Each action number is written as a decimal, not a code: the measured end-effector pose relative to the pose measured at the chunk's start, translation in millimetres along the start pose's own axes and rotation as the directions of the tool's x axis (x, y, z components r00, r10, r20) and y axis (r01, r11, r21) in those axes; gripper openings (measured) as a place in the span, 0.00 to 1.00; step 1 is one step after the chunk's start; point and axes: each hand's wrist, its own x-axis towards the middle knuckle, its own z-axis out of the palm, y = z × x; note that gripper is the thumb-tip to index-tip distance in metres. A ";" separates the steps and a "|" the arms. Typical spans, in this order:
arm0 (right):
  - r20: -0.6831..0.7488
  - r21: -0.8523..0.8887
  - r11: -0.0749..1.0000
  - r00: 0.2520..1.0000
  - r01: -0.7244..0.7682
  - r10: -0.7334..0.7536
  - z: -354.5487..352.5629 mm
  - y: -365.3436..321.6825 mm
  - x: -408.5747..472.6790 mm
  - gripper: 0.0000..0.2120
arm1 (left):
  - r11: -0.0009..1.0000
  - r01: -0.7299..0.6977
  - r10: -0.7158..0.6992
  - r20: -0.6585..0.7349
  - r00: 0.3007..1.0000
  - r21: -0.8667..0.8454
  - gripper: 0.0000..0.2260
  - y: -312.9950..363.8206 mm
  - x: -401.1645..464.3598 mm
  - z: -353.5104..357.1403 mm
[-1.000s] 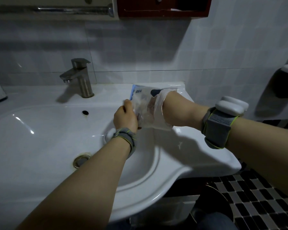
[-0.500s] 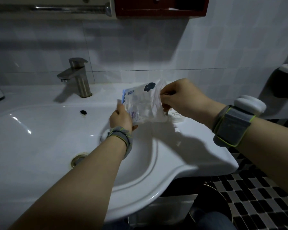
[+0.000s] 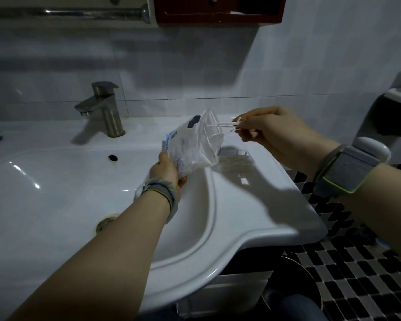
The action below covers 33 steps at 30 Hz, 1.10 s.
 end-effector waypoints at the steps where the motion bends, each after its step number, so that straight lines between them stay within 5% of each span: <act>1: 0.001 0.027 1.000 1.000 -0.003 0.003 -2.0 2.3 -0.4 0.05 | 1.000 0.001 -0.001 0.002 1.000 0.008 0.13 -0.1 -0.4 0.3; 10: -0.076 0.212 0.977 0.996 -0.027 0.044 -19.7 29.5 5.0 0.06 | 0.996 0.070 -0.070 -0.001 0.998 -0.055 0.11 0.4 2.9 -3.7; 17: -0.038 -0.343 0.933 0.991 0.105 -0.126 -22.7 58.6 5.1 0.07 | 0.983 0.115 -0.102 0.097 0.990 -0.144 0.10 2.2 -12.3 2.7; 33: 0.083 -0.741 0.592 0.918 0.317 -0.388 -5.8 70.5 -2.6 0.11 | 0.993 0.090 -0.079 0.135 0.988 -0.078 0.12 0.5 -14.6 5.5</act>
